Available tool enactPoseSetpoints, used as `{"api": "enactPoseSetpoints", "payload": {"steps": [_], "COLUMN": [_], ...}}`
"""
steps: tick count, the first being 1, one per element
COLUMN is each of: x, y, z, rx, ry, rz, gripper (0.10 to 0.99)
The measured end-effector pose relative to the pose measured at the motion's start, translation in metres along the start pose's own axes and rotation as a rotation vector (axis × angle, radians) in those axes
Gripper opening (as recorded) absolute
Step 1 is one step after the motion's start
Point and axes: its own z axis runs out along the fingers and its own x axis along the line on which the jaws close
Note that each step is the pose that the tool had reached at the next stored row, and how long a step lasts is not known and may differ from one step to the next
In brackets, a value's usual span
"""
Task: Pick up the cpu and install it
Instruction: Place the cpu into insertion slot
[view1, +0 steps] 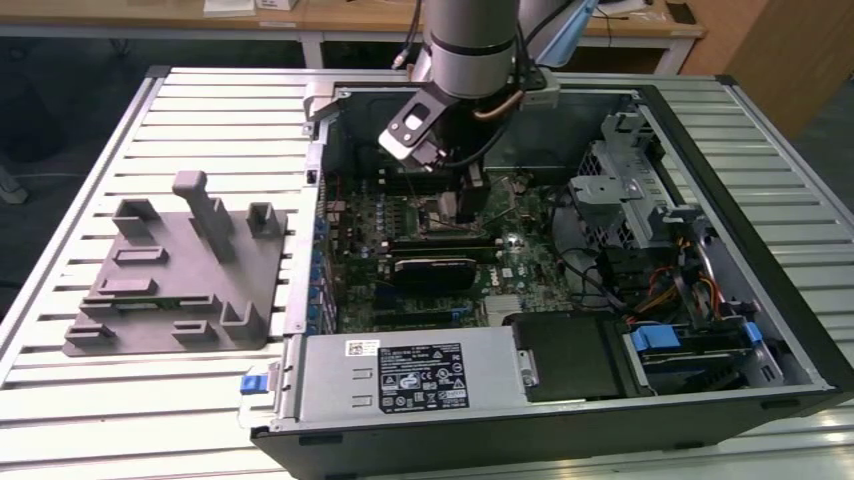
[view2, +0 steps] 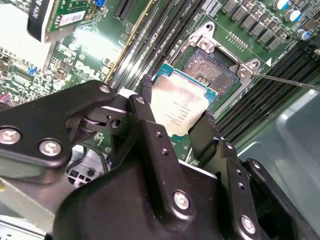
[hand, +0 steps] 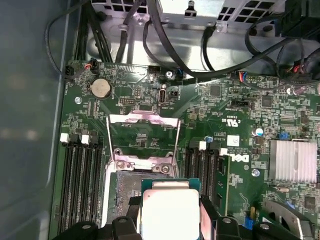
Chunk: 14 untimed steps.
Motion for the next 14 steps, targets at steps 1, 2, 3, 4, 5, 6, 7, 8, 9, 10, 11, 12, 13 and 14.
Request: {"api": "enactPoseSetpoints", "payload": {"steps": [1,2,3,4,5,6,7,8,9,10,11,12,13,14], "x": [0.0008,0.0016,0.0024,0.0034,0.0045,0.006,0.0078,0.0094,0.0111,0.0127,0.0139,0.0149,0.016,0.0167], "y": [0.0,-0.0001,-0.0001,-0.0001,-0.0001,-0.0001,0.0,0.0001,0.0001,0.0002,0.0002,0.0002,0.0002,0.0002], "z": [0.0012,0.0026,0.0038,0.0052,0.0064,0.0075,0.0084,0.0091,0.0096,0.0101,0.0107,0.0113,0.0122,0.0133], "rx": [0.0,0.0,0.0,0.0,0.0,0.0,0.0,0.0,0.0,0.0,0.0,0.0,0.0,0.0], "ry": [-0.0007,-0.0016,-0.0027,-0.0035,-0.0042,-0.0044,-0.0046,-0.0048,-0.0053,-0.0056,-0.0058,-0.0061,-0.006,-0.0059], "rz": [0.0,0.0,0.0,0.0,0.0,0.0,0.0,0.0,0.0,0.0,0.0,0.0,0.0,0.0], "gripper": [0.541,0.541,0.541,0.541,0.541,0.541,0.541,0.541,0.541,0.541,0.541,0.541,0.541,0.541]}}
